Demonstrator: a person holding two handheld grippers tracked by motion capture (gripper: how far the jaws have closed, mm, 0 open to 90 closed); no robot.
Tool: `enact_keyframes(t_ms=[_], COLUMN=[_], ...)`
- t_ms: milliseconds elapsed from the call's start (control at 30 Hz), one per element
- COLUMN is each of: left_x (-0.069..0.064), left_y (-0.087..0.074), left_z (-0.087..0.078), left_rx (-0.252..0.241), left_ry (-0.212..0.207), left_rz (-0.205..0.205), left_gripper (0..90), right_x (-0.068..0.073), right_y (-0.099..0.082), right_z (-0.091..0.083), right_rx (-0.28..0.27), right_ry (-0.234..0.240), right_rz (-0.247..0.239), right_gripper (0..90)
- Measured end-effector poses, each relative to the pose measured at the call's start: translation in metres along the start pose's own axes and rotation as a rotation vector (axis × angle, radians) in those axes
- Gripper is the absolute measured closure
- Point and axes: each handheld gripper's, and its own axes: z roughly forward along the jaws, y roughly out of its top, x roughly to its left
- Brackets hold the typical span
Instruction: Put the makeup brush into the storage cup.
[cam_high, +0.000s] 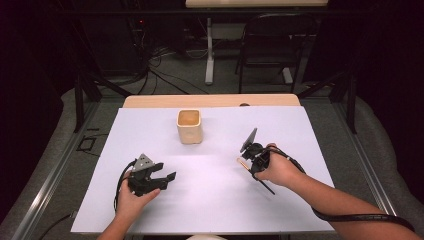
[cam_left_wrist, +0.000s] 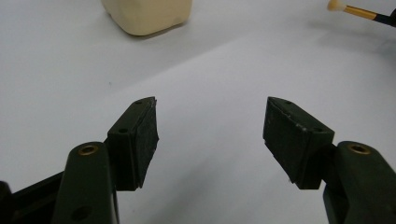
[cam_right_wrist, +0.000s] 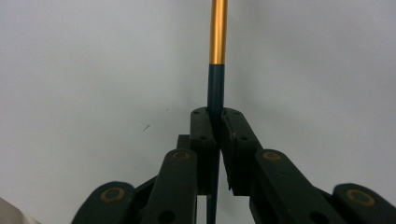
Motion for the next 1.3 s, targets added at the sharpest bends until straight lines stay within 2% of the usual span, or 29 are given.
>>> enact_keyframes(t_ms=[100, 133, 233, 267, 300, 333, 367, 433, 467, 533, 567, 600, 633, 667, 700, 733, 767, 800, 833, 1033, 1100, 1133, 1200, 1233, 1300], left_x=[0.000, 0.000, 0.000, 0.000, 0.000, 0.000, 0.000, 0.000, 0.000, 0.000, 0.000, 0.000, 0.000, 0.000, 0.000, 0.000, 0.000, 0.000, 0.000, 0.000, 0.000, 0.000, 0.000, 0.000, 0.000], left_y=[0.000, 0.000, 0.000, 0.000, 0.000, 0.000, 0.000, 0.000, 0.000, 0.000, 0.000, 0.000, 0.000, 0.000, 0.000, 0.000, 0.000, 0.000, 0.000, 0.000, 0.000, 0.000, 0.000, 0.000, 0.000], left_z=[0.000, 0.000, 0.000, 0.000, 0.000, 0.000, 0.000, 0.000, 0.000, 0.000, 0.000, 0.000, 0.000, 0.000, 0.000, 0.000, 0.000, 0.000, 0.000, 0.000, 0.000, 0.000, 0.000, 0.000, 0.000], left_rx=[0.001, 0.000, 0.000, 0.000, 0.000, 0.000, 0.000, 0.000, 0.000, 0.000, 0.000, 0.000, 0.000, 0.000, 0.001, 0.000, -0.001, 0.000, 0.000, 0.005, 0.003, -0.001, 0.002, 0.002, 0.002], left_ry=[0.000, 0.000, 0.000, 0.000, 0.000, 0.000, 0.000, 0.000, 0.000, 0.001, 0.000, 0.000, 0.000, 0.000, 0.000, 0.000, 0.000, 0.000, 0.000, -0.001, 0.000, 0.000, 0.000, 0.000, 0.000], left_rz=[0.002, 0.001, 0.002, 0.002, 0.002, 0.002, 0.002, 0.001, 0.001, 0.001, 0.001, 0.000, 0.001, 0.001, 0.001, 0.001, 0.001, 0.000, 0.001, 0.003, 0.003, 0.001, 0.003, 0.003, 0.004], left_gripper=[35.0, 35.0, 35.0, 35.0, 35.0, 35.0, 35.0, 35.0, 35.0, 35.0, 35.0, 35.0, 35.0, 35.0, 35.0, 35.0, 35.0, 35.0, 35.0, 35.0, 35.0, 35.0, 35.0, 35.0, 35.0], right_x=[0.001, 0.000, 0.001, 0.002, 0.002, 0.003, 0.002, 0.004, 0.004, 0.005, 0.005, 0.006, 0.007, 0.008, 0.008, 0.009, 0.010, 0.011, 0.013, 0.024, 0.028, 0.030, 0.033, 0.035, 0.038], right_y=[0.000, 0.001, 0.001, 0.001, 0.001, 0.001, 0.003, 0.004, 0.004, 0.005, 0.008, 0.008, 0.006, 0.007, 0.009, 0.008, 0.009, 0.010, 0.010, 0.013, 0.014, 0.014, 0.015, 0.015, 0.016], right_z=[-0.001, -0.004, -0.006, -0.006, -0.007, -0.010, -0.013, -0.017, -0.017, -0.021, -0.029, -0.030, -0.025, -0.028, -0.033, -0.030, -0.032, -0.036, -0.036, -0.043, -0.042, -0.044, -0.045, -0.044, -0.047], right_rx=[-0.022, 0.002, -0.002, -0.022, -0.032, -0.027, -0.010, -0.032, -0.072, -0.084, 0.008, -0.011, -0.116, -0.107, -0.068, -0.130, -0.128, -0.108, -0.150, -0.183, -0.218, -0.208, -0.225, -0.253, -0.252], right_ry=[-0.005, -0.010, -0.002, -0.010, 0.003, -0.005, -0.008, -0.009, 0.012, -0.001, -0.015, -0.013, 0.002, 0.009, 0.000, 0.009, 0.019, 0.015, 0.028, 0.063, 0.064, 0.065, 0.077, 0.081, 0.086], right_rz=[0.004, -0.005, -0.004, -0.008, -0.004, 0.005, -0.017, -0.015, -0.010, -0.016, -0.033, -0.035, -0.018, -0.020, -0.034, -0.024, -0.024, -0.044, -0.030, -0.061, -0.069, -0.079, -0.084, -0.085, -0.097], right_gripper=[83.3, 83.3, 83.3, 83.3, 83.4, 83.4, 83.3, 83.3, 83.4, 83.4, 83.4, 83.3, 83.4, 83.3, 83.4, 83.3, 83.3, 83.4, 83.4, 83.4, 83.4, 83.4, 83.4, 83.4, 83.4])
